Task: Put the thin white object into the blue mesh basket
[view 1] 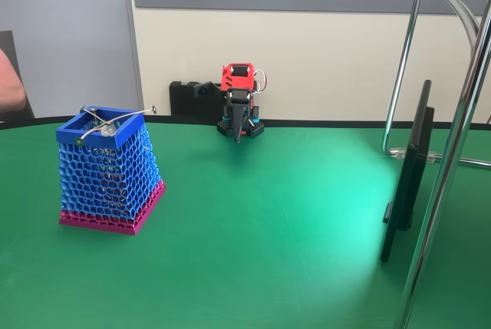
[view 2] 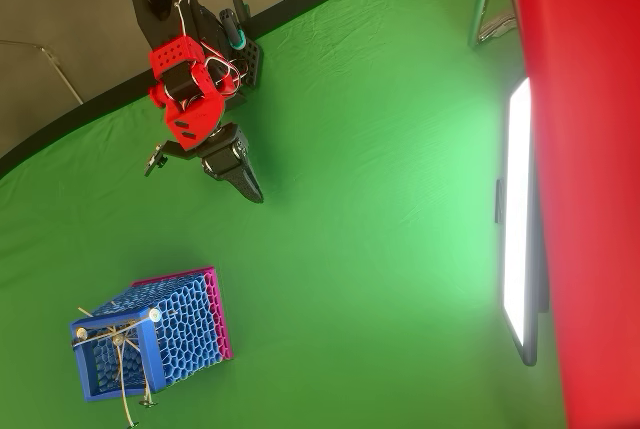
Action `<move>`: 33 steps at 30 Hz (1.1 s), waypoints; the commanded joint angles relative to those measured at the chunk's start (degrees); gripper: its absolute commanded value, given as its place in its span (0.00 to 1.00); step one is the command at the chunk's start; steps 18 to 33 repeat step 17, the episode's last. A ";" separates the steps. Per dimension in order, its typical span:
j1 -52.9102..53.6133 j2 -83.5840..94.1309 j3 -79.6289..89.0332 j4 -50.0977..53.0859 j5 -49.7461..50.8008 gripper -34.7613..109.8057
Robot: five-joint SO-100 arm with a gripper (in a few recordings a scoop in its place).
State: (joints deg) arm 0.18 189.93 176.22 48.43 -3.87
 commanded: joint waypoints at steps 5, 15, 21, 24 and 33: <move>-0.09 0.53 0.44 0.62 -0.62 0.25; -0.09 0.53 0.44 0.97 -0.44 0.25; -0.09 0.53 0.44 0.97 -0.44 0.25; -0.09 0.53 0.44 0.97 -0.44 0.25; -0.09 0.53 0.44 0.97 -0.44 0.25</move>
